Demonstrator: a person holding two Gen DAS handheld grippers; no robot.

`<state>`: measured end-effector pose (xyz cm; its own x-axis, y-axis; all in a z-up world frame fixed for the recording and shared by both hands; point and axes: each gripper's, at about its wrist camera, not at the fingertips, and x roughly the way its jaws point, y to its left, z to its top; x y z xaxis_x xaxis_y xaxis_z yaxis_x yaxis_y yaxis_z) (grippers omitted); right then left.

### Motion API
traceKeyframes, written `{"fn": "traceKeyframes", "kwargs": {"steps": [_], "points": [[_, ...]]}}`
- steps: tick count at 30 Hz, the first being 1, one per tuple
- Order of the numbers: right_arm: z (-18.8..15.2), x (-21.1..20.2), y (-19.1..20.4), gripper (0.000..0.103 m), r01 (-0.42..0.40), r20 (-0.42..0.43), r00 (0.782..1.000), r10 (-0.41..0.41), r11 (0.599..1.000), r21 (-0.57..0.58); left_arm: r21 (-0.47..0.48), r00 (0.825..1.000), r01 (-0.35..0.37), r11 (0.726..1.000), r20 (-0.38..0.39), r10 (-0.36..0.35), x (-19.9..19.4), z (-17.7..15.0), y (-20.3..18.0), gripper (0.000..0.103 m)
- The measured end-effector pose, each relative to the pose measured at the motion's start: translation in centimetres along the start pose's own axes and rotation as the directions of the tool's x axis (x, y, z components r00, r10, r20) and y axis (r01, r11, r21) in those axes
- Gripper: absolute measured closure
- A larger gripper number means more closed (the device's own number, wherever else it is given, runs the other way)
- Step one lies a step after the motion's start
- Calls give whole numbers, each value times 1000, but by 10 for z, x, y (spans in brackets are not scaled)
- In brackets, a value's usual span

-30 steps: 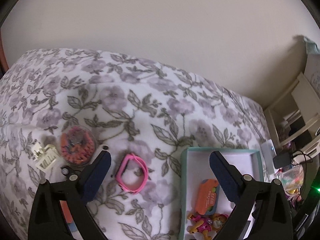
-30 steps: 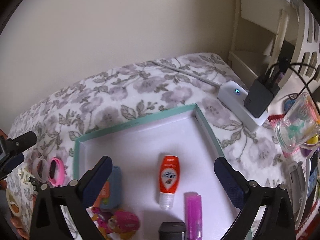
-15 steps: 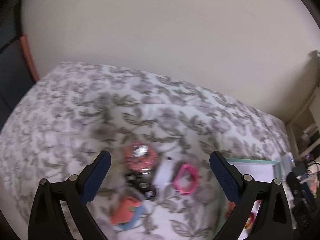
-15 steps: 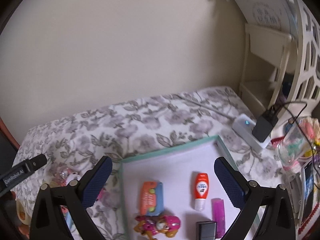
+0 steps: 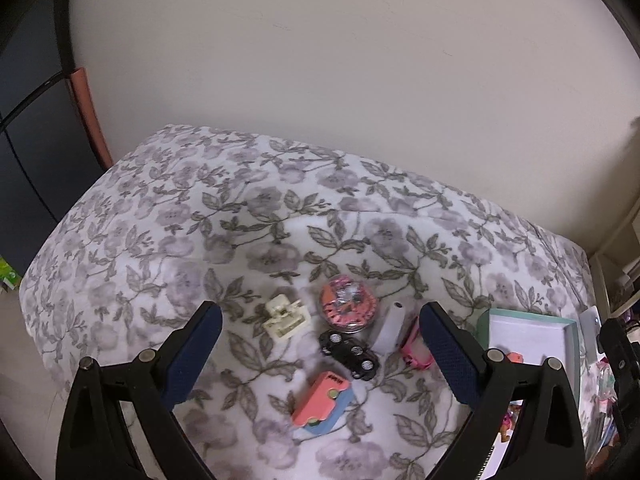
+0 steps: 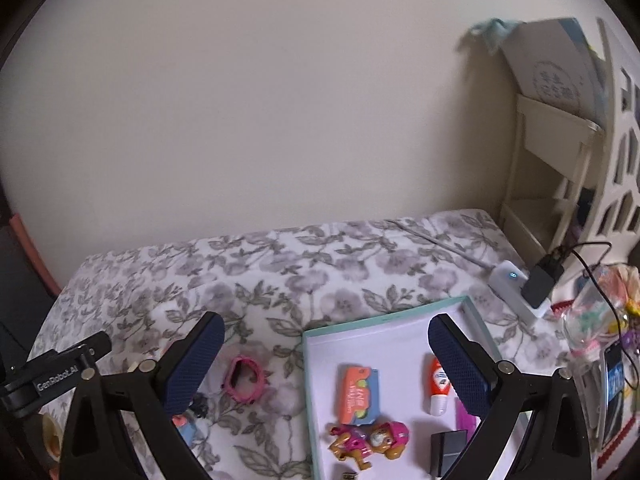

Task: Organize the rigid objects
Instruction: 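Open both tools and move them back over the pile, then grasp the pink-blue carrot knife with right tool while left grasps cream hair clip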

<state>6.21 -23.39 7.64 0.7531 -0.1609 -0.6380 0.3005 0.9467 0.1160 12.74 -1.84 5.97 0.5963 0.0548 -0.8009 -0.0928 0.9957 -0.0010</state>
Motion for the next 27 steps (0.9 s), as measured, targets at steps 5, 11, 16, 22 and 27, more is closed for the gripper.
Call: {"fn": "traceKeyframes", "kwargs": {"steps": [5,11,16,22,27], "points": [[-2,1,14,0,-32,-32,999,31,999,-24,-37,1000,-11,999,-14,10,-4,0,21,4],[-12,7,42,0,-88,-107,991,81,994,-63,-64,996,-56,996,-73,51,0,-5,48,4],[-29,20,70,0,-121,-184,978,100,987,-105,-82,987,-102,991,-132,90,13,-14,69,4],[-55,52,89,0,-146,-296,949,106,983,-113,-109,959,-125,986,-267,92,52,-30,82,4],[-81,78,103,0,-154,-388,916,100,982,-110,-118,933,-156,981,-345,107,76,-41,90,4]]}}
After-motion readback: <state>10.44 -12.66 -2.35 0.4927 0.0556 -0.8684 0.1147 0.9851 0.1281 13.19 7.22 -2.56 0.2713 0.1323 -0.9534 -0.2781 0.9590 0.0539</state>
